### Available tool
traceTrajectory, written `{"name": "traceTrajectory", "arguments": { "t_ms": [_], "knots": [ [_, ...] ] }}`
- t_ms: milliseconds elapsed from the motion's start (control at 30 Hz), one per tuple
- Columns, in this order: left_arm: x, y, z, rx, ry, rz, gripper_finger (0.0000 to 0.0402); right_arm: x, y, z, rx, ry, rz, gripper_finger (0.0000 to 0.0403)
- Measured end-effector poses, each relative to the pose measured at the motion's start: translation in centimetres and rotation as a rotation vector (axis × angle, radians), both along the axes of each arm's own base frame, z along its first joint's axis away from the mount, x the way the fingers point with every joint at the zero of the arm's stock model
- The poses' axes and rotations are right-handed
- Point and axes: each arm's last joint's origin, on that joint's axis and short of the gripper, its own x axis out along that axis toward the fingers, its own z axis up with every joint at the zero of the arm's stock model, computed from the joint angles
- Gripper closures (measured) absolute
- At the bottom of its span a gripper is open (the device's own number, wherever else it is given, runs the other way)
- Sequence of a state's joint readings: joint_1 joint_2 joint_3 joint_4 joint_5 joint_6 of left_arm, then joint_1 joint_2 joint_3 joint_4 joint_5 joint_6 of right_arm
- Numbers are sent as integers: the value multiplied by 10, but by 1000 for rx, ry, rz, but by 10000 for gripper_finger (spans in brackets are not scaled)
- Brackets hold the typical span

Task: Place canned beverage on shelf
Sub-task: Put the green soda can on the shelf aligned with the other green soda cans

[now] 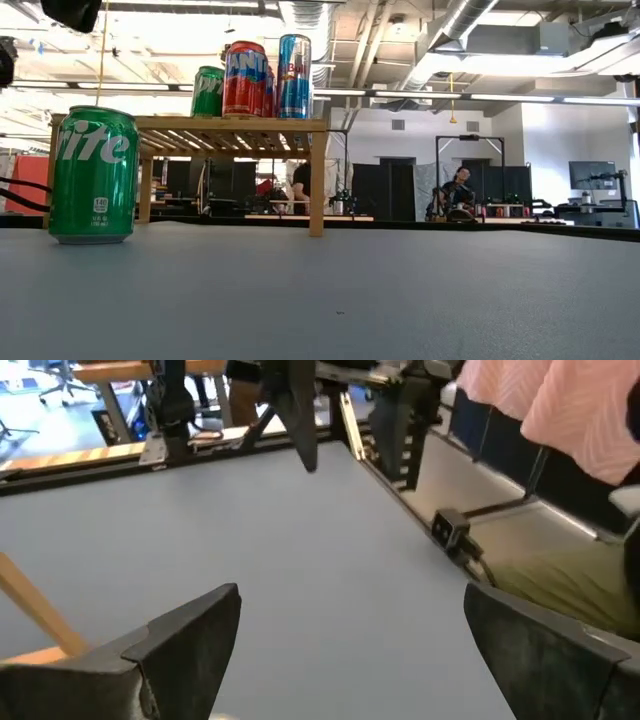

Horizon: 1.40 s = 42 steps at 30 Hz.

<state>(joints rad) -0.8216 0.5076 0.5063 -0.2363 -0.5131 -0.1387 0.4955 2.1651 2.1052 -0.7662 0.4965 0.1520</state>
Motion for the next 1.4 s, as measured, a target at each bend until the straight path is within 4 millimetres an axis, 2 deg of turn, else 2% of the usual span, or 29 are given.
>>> {"name": "traceTrajectory", "arguments": {
  "t_ms": [233,467,700,933,1200,1400],
  "knots": [
    [-9,8,-15,95,99,76,28,3,-6,0,1,-4,-15,74],
    [-9,11,-54,152,158,180,28,4,-8,0,0,-4,-19,74],
    [-9,13,-56,68,170,236,28,5,-9,0,0,-4,-20,74],
    [-11,16,-77,53,254,337,28,5,-10,0,1,-3,-20,74],
    [-13,17,-112,21,299,361,28,8,-16,0,-16,1,-19,74],
    [-10,12,-128,15,269,254,28,10,-19,0,-16,-2,-25,74]
  ]
}}
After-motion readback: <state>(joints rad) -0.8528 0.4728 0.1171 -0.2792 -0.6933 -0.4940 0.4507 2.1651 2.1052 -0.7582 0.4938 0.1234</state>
